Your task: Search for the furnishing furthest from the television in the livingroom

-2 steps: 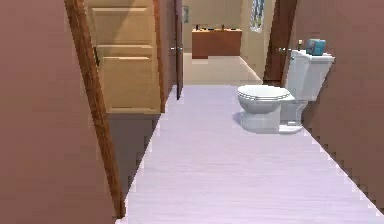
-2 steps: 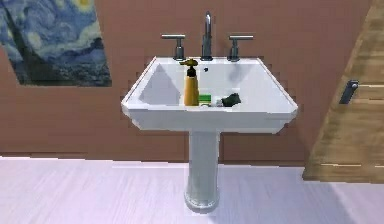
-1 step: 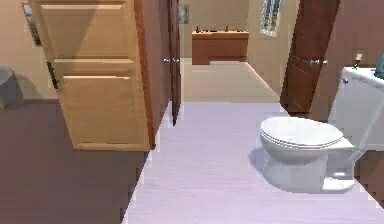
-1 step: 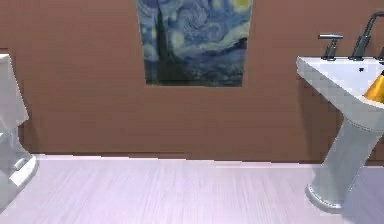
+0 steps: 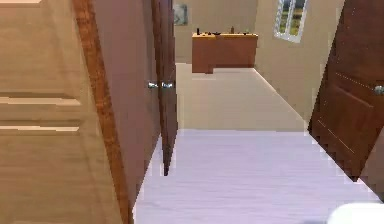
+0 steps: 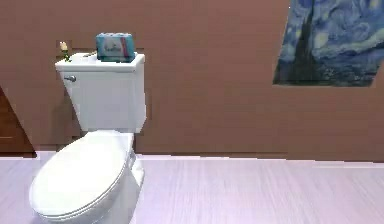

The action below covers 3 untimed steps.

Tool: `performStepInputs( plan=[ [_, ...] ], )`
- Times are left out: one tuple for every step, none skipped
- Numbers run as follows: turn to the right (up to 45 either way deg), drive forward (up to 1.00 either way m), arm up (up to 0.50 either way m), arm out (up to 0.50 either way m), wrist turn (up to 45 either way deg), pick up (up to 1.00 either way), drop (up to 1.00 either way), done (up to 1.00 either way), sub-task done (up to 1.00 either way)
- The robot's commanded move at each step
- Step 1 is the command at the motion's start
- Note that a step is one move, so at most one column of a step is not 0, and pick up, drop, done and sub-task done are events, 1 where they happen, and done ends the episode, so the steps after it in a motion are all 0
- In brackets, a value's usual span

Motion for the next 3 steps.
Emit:
performStepInputs(
  plan=[
    [0.0,1.0,0.0,0.0,0.0,0.0,0.0,0.0,0.0],
    [21.0,0.0,0.0,0.0,0.0,0.0,0.0,0.0,0.0],
    [0.0,0.9,0.0,0.0,0.0,0.0,0.0,0.0,0.0]
  ],
)
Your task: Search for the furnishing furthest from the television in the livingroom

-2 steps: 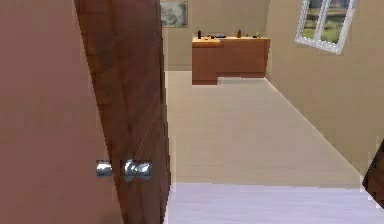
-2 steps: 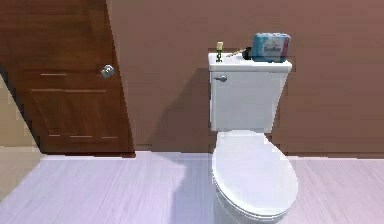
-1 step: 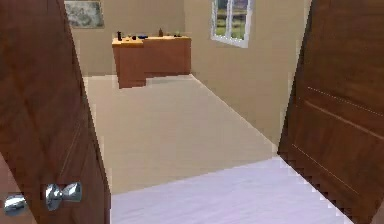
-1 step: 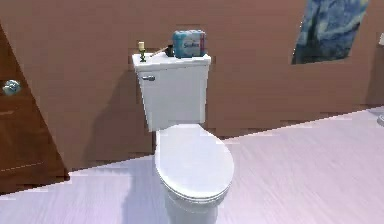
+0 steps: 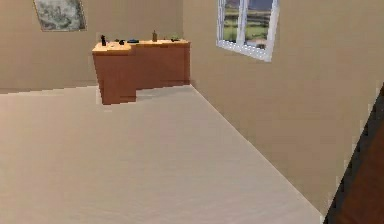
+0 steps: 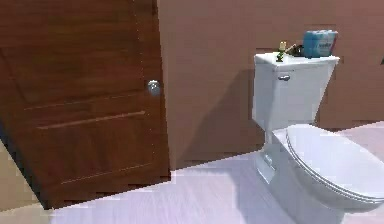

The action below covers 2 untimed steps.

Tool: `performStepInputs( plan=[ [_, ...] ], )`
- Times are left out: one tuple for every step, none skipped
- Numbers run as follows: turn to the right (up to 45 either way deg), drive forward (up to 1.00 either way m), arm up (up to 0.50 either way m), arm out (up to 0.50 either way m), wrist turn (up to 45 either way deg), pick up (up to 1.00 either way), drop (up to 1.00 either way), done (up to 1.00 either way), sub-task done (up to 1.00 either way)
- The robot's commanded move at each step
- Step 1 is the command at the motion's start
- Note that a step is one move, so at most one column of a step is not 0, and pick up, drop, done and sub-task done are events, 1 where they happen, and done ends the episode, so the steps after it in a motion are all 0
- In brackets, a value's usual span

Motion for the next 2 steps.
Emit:
performStepInputs(
  plan=[
    [-33.0,0.0,0.0,0.0,0.0,0.0,0.0,0.0,0.0],
    [0.0,1.0,0.0,0.0,0.0,0.0,0.0,0.0,0.0]
  ],
)
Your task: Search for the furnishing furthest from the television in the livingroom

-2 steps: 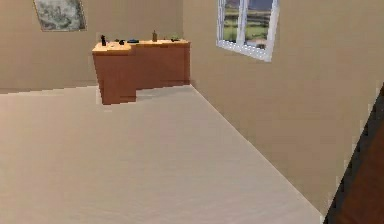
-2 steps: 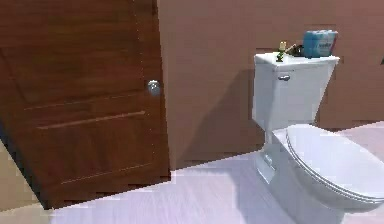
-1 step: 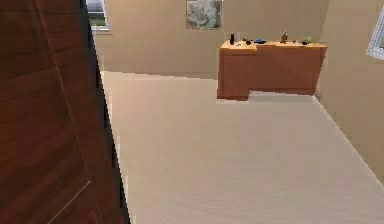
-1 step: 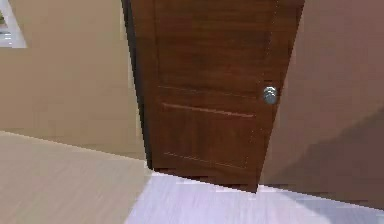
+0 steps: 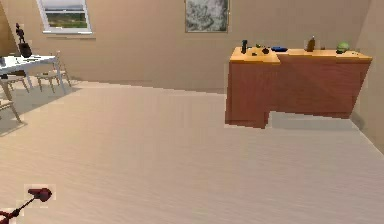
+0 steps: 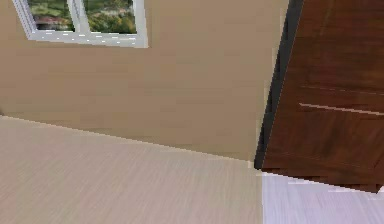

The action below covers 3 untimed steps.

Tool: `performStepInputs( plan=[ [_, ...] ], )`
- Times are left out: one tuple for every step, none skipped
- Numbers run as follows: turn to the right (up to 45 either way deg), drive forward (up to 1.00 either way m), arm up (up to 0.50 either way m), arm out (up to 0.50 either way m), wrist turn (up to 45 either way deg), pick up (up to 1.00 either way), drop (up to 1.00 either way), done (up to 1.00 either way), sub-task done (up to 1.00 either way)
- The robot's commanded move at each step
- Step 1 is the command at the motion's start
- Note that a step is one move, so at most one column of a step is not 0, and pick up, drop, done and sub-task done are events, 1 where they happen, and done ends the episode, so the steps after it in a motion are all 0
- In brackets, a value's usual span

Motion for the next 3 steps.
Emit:
performStepInputs(
  plan=[
    [-3.0,0.0,0.0,0.0,0.0,0.0,0.0,0.0,0.0],
    [0.0,0.25,0.0,0.0,0.0,0.0,0.0,0.0,0.0],
    [-45.0,0.0,0.0,0.0,0.0,0.0,0.0,0.0,0.0]
  ],
)
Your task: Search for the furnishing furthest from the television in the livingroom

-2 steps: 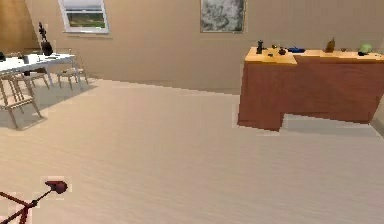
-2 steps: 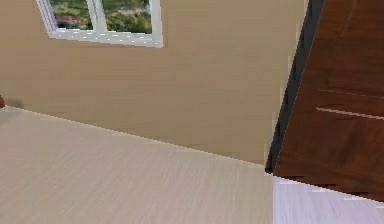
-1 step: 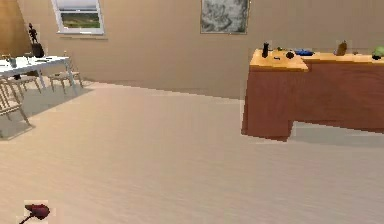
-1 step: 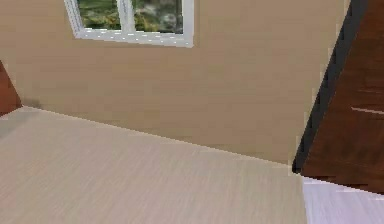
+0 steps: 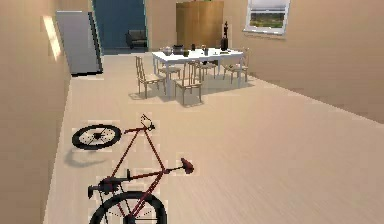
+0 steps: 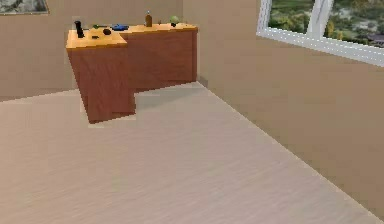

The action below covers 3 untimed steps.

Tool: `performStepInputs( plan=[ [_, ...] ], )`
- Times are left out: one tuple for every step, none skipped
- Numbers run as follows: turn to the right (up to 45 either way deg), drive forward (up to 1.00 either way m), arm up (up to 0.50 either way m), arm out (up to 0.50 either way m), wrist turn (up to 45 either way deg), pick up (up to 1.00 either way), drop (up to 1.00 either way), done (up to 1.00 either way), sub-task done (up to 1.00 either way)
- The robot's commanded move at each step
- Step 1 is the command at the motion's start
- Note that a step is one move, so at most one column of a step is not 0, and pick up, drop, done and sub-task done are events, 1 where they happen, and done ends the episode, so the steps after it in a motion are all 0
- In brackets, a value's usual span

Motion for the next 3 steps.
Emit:
performStepInputs(
  plan=[
    [-12.0,0.0,0.0,0.0,0.0,0.0,0.0,0.0,0.0],
    [0.0,1.0,0.0,0.0,0.0,0.0,0.0,0.0,0.0],
    [-9.0,0.0,0.0,0.0,0.0,0.0,0.0,0.0,0.0]
  ],
)
